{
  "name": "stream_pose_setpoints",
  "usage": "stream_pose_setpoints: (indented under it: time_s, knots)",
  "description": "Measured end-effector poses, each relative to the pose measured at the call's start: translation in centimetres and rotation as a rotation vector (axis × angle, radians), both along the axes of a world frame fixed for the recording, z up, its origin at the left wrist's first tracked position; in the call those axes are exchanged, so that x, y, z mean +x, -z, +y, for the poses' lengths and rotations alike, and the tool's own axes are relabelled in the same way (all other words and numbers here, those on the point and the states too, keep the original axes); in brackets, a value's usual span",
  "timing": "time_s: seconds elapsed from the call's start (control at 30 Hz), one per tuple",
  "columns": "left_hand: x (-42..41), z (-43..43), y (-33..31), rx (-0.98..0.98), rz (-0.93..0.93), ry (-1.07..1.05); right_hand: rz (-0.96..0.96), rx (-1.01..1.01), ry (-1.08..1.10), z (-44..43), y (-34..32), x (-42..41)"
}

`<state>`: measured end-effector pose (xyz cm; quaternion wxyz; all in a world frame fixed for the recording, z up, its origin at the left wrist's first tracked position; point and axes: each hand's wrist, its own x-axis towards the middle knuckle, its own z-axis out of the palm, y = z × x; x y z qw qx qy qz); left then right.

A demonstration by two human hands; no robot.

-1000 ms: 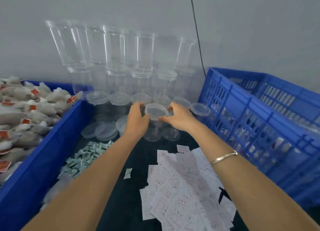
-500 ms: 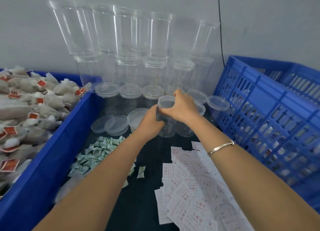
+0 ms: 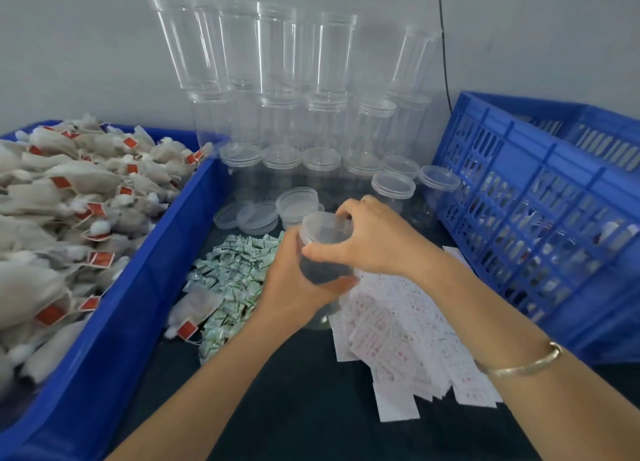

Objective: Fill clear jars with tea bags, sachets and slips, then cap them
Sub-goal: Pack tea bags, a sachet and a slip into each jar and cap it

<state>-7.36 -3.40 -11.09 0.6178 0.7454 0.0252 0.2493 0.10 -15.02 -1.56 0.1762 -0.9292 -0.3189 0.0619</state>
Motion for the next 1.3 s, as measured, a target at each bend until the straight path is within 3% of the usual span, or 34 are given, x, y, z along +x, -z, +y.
stream_pose_setpoints:
  time_s: [0.27, 0.5, 0.6, 0.67, 0.73, 0.83, 1.0, 1.07, 1.17, 1.3]
  knots:
    - [-6.3, 1.3, 3.9, 0.051, 0.052, 0.068, 0.027, -0.090, -0.339, -0.5, 2.1, -5.3]
    - [-6.5, 0.8, 5.7, -0.125, 0.101, 0.127, 0.288, -0.300, -0.639, 0.7, -1.2, -4.1]
    - [-6.3, 0.8, 6.0, -0.160, 0.108, 0.124, 0.375, -0.441, -0.595, 0.8, -2.1, -4.0]
    - [-6.2, 1.0, 6.4, -0.158, 0.116, 0.123, 0.299, -0.427, -0.481, 1.1, -2.2, -4.4]
    - [-6.2, 1.1, 6.6, -0.179, 0.136, 0.130, 0.089, -0.444, -0.358, 1.7, -1.8, -5.0]
    - [-6.2, 1.1, 6.6, -0.160, 0.140, 0.146, -0.113, -0.535, -0.351, 2.3, -1.1, -5.8]
    - [-6.2, 1.0, 6.4, -0.164, 0.128, 0.130, 0.083, -0.439, -0.571, 1.2, -2.7, -5.0]
    - [-6.3, 0.9, 6.4, -0.166, 0.131, 0.116, 0.125, -0.269, -0.599, 0.3, -3.2, -3.9]
    - [-6.3, 0.9, 6.6, -0.152, 0.125, 0.084, 0.201, 0.102, -0.411, -1.1, -2.7, -1.0]
    - [-6.3, 0.9, 6.5, -0.128, 0.133, 0.085, 0.284, 0.316, -0.073, -1.4, 2.4, 3.3]
